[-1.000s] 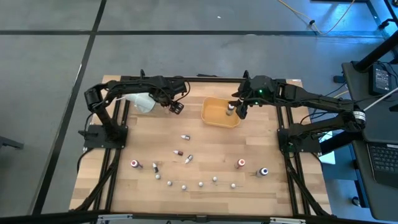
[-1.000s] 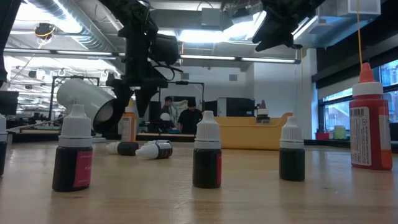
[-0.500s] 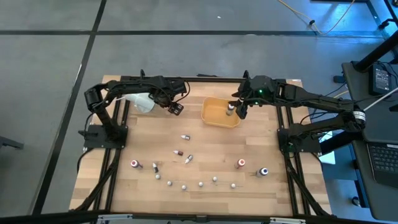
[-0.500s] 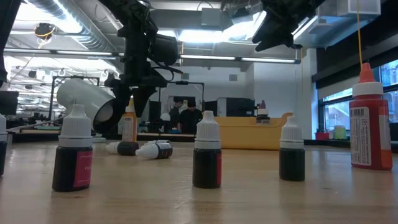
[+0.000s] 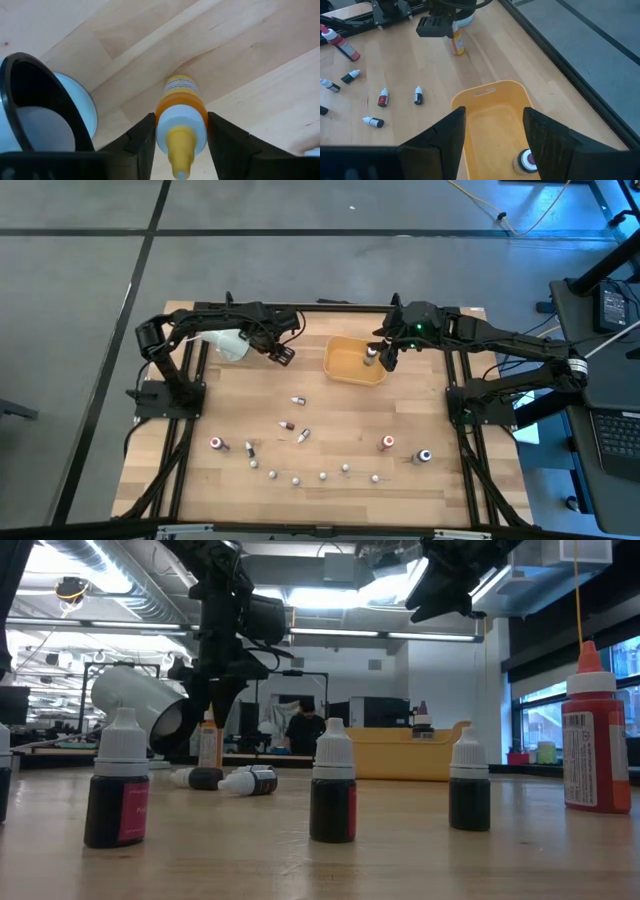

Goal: Pick & Place food coloring
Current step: Put the large yellow food coloring bottles into the yellow bin

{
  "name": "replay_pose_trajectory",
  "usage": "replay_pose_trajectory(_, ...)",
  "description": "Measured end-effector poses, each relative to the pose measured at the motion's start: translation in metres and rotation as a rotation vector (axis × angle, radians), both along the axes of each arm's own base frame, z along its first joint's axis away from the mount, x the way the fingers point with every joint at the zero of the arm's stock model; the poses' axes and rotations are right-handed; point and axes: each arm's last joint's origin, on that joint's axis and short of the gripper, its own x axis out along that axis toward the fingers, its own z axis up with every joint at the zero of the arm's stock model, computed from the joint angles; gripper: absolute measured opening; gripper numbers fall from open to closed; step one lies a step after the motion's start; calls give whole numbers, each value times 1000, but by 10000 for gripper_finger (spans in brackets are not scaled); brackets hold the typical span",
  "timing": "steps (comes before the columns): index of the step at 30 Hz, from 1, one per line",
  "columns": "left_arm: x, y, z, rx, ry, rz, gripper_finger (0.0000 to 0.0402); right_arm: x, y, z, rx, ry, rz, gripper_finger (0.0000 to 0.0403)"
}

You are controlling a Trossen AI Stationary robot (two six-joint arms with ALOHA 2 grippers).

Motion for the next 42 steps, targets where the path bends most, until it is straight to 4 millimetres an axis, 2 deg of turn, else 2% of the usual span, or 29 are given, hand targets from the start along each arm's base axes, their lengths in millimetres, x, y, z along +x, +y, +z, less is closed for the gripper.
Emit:
replay_pose_trajectory(7, 4, 0, 7, 10, -22, -35, 145, 0, 0, 0, 0, 0, 0, 200)
replay_pose_trajectory(18, 41, -6, 100, 177, -331, -245, 144, 0, 0, 0, -20, 7, 16, 200)
replay_pose_trajectory(22, 61, -12, 116, 197, -390, -325, 144, 0, 0, 0, -22, 8, 18, 200)
replay_pose_trajectory(29, 105, -12, 117, 216, -406, -441, 144, 0, 0, 0, -20, 8, 16, 200)
replay_pose_trajectory(34, 134, -8, 109, 230, -393, -506, 144, -2, 1, -3, -8, 47, 16, 200)
replay_pose_trajectory(42, 155, -5, 81, 229, -310, -540, 144, -8, 2, -10, 42, 126, -4, 200)
